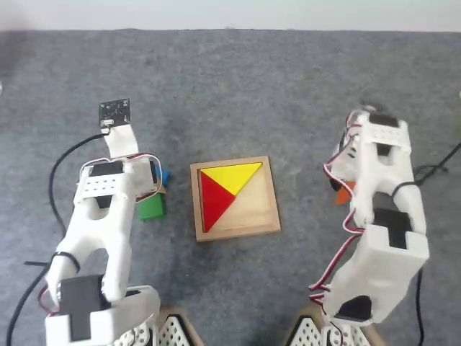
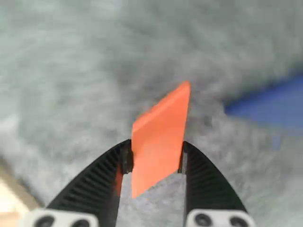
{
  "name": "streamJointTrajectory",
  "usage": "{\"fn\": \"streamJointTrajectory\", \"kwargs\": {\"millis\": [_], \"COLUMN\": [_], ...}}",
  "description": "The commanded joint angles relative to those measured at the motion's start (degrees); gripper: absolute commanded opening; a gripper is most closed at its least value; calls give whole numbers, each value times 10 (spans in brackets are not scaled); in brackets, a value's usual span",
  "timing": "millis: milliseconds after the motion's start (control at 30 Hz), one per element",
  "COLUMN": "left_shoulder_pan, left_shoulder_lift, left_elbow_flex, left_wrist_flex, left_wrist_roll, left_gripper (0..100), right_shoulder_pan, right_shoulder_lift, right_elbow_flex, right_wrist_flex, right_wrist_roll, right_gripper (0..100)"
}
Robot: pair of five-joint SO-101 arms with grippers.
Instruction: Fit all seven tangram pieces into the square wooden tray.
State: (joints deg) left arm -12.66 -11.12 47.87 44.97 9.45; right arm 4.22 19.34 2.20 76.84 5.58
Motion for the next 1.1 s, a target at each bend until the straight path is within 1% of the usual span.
{"fn": "streamJointTrajectory", "kwargs": {"millis": [0,100,200,233,367,467,567,700,767,867,933,1067], "left_shoulder_pan": [5,5,13,20,56,60,59,61,62,62,63,85], "left_shoulder_lift": [-3,-3,-3,-3,-3,-3,-3,-3,-3,-3,-3,-3], "left_elbow_flex": [-1,-1,-1,0,12,15,14,14,14,13,12,15], "left_wrist_flex": [-10,-8,-7,-7,-10,-10,-9,-7,-7,-6,-6,-6], "left_wrist_roll": [-6,-6,-6,-6,-7,-7,-7,-8,-8,-9,-23,-28], "left_gripper": [23,23,23,23,23,23,23,23,23,23,23,23], "right_shoulder_pan": [-50,-81,-115,-126,-171,-194,-207,-199,-187,-167,-159,-159], "right_shoulder_lift": [-6,-5,-4,-3,2,2,2,-6,-18,-44,-53,-35], "right_elbow_flex": [-77,-97,-100,-95,-61,-17,30,56,58,58,59,70], "right_wrist_flex": [31,30,29,20,-38,-95,-131,-149,-154,-162,-179,-204], "right_wrist_roll": [159,219,257,253,186,153,154,164,162,128,112,104], "right_gripper": [113,113,113,114,117,122,180,312,355,362,362,362]}}
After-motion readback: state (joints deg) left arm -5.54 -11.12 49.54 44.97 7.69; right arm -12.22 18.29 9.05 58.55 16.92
